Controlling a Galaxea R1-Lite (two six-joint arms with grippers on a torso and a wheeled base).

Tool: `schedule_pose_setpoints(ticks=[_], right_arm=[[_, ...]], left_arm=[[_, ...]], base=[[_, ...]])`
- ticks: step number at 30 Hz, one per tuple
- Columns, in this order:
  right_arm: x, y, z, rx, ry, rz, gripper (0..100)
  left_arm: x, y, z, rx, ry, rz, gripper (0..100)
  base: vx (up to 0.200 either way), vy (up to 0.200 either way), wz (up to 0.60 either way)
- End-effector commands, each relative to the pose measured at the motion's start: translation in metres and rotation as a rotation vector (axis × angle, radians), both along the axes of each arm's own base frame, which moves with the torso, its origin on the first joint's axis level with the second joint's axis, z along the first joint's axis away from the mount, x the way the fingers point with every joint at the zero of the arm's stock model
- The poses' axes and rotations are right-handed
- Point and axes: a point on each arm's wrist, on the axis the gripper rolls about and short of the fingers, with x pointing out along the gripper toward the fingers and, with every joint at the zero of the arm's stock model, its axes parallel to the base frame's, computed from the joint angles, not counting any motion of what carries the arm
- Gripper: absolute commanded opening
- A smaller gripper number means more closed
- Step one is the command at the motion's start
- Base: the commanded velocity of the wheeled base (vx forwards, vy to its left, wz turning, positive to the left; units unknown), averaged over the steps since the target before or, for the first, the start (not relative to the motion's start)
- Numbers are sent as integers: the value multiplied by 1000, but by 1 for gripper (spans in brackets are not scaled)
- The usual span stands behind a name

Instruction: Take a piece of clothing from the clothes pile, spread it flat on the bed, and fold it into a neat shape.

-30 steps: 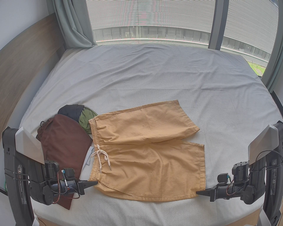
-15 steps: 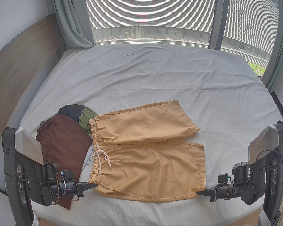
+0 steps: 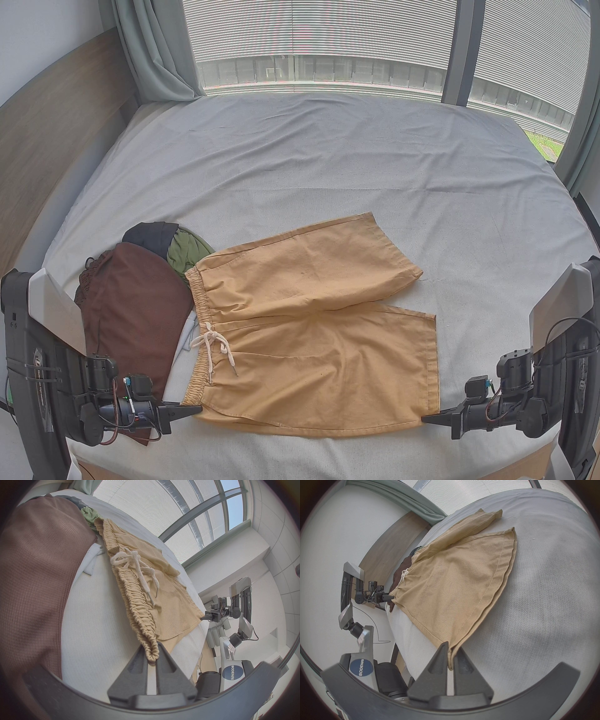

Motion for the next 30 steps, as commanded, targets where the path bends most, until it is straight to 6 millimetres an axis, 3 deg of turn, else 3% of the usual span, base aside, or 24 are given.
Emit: schedule_pose_setpoints(ticks=[1,12,26,30], right_arm=[[-5,-4,-2,-27,-2,19,0],[-6,-8,-9,-56,-23,48,0],[2,-4,9,6,-118,87,0],[7,-3,18,28,-144,68,0]], left_arm=[[-8,2,1,0,26,9,0],[-22,5,0,13,6,-53,0],[-7,2,7,10,-70,-59,0],[2,-4,25,-37,-85,-40,0]], base=[[0,0,0],[0,0,0],[0,0,0],[0,0,0]])
